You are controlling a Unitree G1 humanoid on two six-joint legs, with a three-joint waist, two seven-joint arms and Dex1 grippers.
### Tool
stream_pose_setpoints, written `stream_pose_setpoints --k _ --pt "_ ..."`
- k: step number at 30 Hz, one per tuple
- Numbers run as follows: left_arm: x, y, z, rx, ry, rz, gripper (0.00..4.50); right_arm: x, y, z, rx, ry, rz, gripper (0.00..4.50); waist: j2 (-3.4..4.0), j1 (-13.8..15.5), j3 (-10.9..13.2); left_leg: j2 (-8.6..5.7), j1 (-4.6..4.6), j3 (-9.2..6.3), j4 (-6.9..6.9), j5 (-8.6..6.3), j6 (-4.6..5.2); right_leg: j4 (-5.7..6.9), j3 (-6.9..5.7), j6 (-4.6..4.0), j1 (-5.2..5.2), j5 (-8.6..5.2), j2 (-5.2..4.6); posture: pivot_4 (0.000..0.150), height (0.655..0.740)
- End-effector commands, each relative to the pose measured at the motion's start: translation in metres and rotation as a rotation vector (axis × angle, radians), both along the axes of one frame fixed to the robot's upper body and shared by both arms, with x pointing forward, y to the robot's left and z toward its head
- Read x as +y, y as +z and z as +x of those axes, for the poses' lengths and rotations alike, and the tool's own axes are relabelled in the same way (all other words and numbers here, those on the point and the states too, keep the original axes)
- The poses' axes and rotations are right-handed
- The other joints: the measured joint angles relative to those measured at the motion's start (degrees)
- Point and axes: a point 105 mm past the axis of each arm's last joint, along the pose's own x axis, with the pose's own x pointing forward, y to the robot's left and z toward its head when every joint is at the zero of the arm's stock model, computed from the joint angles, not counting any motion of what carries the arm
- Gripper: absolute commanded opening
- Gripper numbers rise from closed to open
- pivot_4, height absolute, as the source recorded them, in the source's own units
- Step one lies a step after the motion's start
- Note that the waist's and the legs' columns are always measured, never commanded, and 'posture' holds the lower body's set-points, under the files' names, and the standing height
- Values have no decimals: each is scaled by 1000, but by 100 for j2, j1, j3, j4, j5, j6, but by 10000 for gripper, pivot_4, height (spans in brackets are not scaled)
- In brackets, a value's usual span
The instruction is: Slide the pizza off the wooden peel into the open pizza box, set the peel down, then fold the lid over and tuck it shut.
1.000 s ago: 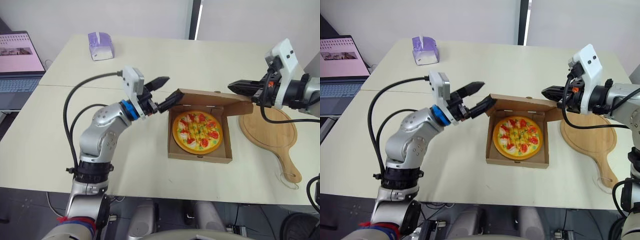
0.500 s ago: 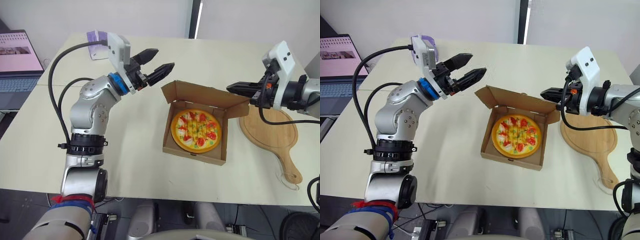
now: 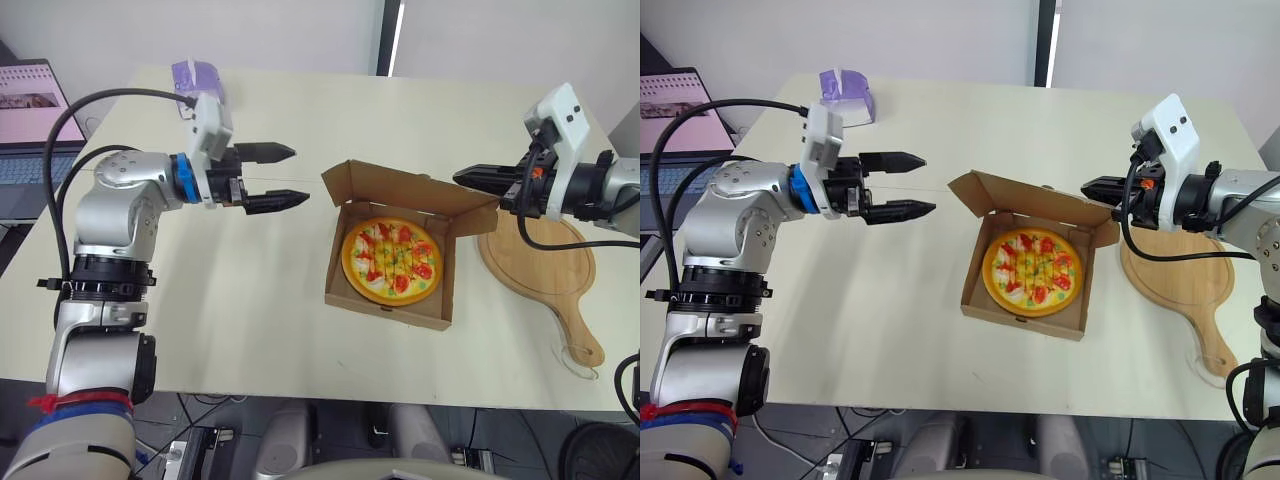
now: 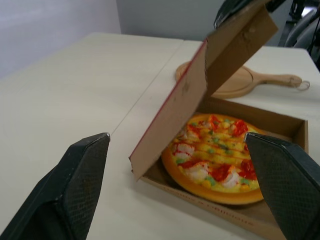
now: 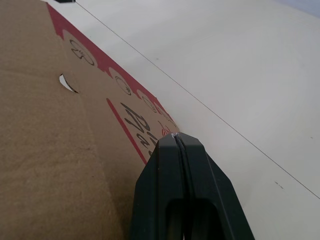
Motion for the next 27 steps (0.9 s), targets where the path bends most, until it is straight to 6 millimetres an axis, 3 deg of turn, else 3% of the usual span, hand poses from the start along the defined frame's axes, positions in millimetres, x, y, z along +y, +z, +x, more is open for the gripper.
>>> stream_pose_setpoints --k 1,5,6,7,12,20,24,27 --pt "-21 0 -1 -74 4 9 44900 2 7 -3 -31 13 -11 0 0 0 0 0 -1 0 1 0 0 0 1 0 -1 0 0 1500 7192" --pt "-32 -1 -1 -93 40 -42 44900 3 7 -3 -29 14 -10 0 0 -5 0 2 -19 2 4 0 0 11 3 0 -24 1 0 1500 7192" --pt "-31 0 0 -98 54 -49 41215 3 7 -3 -29 15 -11 0 0 -18 0 2 -25 2 4 1 -1 13 3 -1 -32 1 1 1500 7192" --pt "-30 -1 0 -98 62 -52 41010 3 6 -3 -29 15 -11 0 0 -33 0 4 -25 3 4 1 -1 13 3 -1 -33 1 2 1500 7192" --pt "-26 -6 3 -98 97 -36 26145 3 6 -3 -28 16 -11 0 0 -39 0 4 -24 3 4 0 0 13 3 -2 -31 1 1 1500 7192" --pt "-37 -13 1 -91 101 -40 991 1 11 -1 -54 3 0 0 0 -31 0 2 -30 1 4 1 0 9 1 -1 -32 2 0 1500 7192" --pt "-37 -12 6 -104 124 -47 387 -8 32 2 -142 -38 41 0 0 -29 0 2 -28 1 6 1 -1 12 1 -1 -31 2 0 1500 7192" --pt "-37 -11 9 -104 131 -56 387 -29 54 2 -233 -131 86 0 0 -17 0 2 -29 1 8 1 -1 12 1 -1 -31 2 0 1500 7192"
